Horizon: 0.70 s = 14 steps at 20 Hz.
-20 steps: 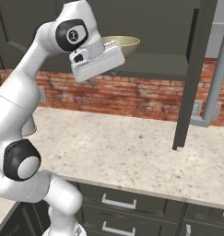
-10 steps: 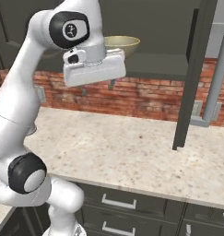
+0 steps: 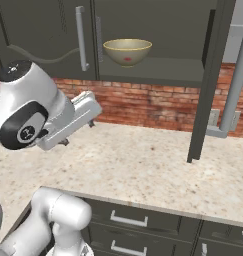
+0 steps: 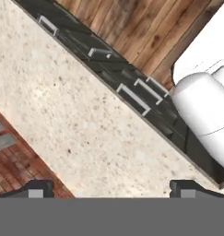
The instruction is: Pick the mug and place it in the sink. Pick the bowl and place it in the open cabinet and then close the cabinet.
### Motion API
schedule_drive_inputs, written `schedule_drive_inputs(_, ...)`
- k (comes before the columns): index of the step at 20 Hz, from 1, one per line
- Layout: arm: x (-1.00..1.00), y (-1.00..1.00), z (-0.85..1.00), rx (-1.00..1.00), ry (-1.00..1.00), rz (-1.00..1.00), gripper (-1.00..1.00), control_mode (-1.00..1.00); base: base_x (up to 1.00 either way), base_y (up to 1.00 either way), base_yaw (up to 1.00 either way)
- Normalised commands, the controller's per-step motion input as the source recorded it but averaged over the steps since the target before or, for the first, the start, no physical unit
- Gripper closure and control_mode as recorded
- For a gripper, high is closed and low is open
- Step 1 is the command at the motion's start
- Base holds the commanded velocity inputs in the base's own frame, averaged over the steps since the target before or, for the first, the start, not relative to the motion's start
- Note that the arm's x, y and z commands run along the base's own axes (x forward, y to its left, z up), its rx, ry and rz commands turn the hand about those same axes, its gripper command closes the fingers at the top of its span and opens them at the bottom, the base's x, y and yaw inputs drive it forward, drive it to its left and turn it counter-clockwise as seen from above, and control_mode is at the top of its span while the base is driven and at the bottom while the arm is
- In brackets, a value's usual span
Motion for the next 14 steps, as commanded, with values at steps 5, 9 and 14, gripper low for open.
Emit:
schedule_drive_inputs(5, 0.4, -0.08, 0.25, -0.14, -0.58, 0.33, -1.0, -1.0, 0.0, 0.0, 0.0)
schedule_drive_inputs(9, -0.17, -0.31, 1.0, 0.03, 0.0, 0.2, -1.0, -1.0, 0.0, 0.0, 0.0)
schedule_drive_inputs(14, -0.25, -0.09, 0.83, 0.03, 0.0, 0.16, -1.0, -1.0, 0.0, 0.0, 0.0)
